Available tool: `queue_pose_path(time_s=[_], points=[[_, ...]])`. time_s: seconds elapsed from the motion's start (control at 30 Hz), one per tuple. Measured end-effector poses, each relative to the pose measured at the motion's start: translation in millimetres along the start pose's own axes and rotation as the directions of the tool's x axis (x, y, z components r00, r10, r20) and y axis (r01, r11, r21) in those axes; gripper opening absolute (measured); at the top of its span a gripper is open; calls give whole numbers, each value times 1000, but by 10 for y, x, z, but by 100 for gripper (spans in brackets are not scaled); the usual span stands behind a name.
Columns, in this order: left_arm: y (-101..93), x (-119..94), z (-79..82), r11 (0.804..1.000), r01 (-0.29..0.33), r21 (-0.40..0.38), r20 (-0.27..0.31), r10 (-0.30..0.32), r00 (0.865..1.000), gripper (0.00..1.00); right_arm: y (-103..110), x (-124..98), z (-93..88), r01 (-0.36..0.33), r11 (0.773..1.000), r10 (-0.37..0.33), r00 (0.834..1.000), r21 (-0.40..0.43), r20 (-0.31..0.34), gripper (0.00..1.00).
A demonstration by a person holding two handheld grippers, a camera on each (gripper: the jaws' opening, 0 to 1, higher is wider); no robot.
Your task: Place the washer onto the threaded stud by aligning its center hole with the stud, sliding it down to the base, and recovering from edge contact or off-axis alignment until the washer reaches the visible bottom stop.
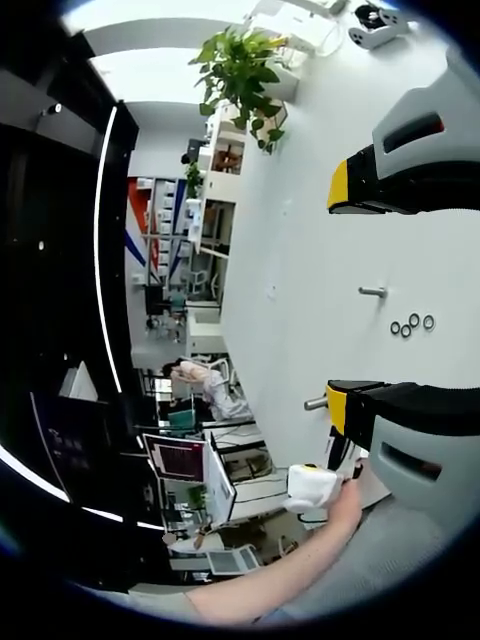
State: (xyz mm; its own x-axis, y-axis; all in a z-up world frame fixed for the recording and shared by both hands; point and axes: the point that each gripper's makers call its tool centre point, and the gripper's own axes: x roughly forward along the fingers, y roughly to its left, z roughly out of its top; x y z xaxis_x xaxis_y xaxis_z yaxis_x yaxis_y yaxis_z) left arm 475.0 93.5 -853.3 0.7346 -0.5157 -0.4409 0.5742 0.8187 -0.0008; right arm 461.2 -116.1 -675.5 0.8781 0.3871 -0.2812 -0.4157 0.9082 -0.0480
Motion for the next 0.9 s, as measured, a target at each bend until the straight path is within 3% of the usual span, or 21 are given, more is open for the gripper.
queue_pose_path(time_s=[0.9], points=[[-38,3,19,1000,4,-2,-9,-4,1000,20,-21,-9,4,7,1000,-7,1000,6,3,69]])
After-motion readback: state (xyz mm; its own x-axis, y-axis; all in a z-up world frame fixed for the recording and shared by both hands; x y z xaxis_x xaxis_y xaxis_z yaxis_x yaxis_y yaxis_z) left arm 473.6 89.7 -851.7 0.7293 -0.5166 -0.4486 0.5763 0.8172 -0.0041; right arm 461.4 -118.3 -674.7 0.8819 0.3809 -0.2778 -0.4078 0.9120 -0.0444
